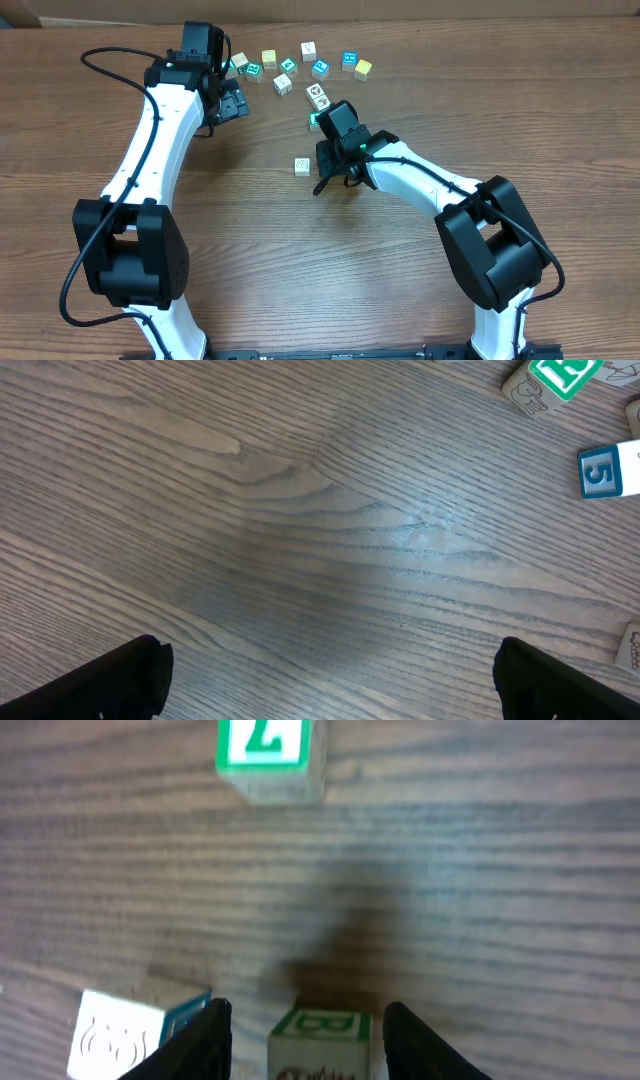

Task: Form a horizontal line
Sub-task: 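Lower the pineapple block onto the table right of the pretzel block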

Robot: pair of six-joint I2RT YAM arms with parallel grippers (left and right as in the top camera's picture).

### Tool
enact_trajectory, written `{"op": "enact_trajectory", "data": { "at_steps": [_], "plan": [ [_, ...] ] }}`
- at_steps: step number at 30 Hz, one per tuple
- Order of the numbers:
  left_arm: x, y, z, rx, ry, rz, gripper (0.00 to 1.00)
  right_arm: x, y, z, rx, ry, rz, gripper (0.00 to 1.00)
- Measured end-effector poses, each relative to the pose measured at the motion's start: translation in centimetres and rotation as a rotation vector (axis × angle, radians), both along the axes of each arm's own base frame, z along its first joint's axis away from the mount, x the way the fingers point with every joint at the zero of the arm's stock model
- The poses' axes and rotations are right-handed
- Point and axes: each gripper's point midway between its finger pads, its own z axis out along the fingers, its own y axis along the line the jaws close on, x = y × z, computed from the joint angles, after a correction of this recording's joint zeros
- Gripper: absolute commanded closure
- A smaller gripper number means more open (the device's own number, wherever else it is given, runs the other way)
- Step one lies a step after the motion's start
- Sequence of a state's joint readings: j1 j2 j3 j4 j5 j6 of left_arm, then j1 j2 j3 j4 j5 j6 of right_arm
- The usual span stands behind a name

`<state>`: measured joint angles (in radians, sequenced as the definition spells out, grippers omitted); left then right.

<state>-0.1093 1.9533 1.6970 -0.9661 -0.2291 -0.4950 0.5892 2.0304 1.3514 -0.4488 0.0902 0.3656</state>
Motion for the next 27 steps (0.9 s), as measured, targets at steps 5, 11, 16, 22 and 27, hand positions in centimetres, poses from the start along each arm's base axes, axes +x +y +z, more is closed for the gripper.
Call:
{"op": "enact_trajectory", "data": {
  "at_steps": [5,11,16,22,27],
  "plan": [
    [0.0,0.0,0.0,0.000,0.000,0.000,0.00,1.2,0.0,0.6,0.009,-0.053,-0.016,0.54],
    [0.0,0.0,0.0,0.000,0.000,0.000,0.00,2.0,-2.1,0.5,-0.028,-0.054,-0.080,0.59],
    [0.0,0.0,0.0,0.000,0.000,0.000,0.00,2.2,-4.6,0.0,-0.042,-0.018,-0.168,0.83],
    [0.0,0.0,0.0,0.000,0.000,0.000,0.00,0.8,-5.4,-0.9,-0.032,0.070,-0.192,0.96],
    [0.0,0.0,0.0,0.000,0.000,0.000,0.00,0.1,-4.5,-1.1,0.007,0.112,-0.165,0.96]
  ]
}}
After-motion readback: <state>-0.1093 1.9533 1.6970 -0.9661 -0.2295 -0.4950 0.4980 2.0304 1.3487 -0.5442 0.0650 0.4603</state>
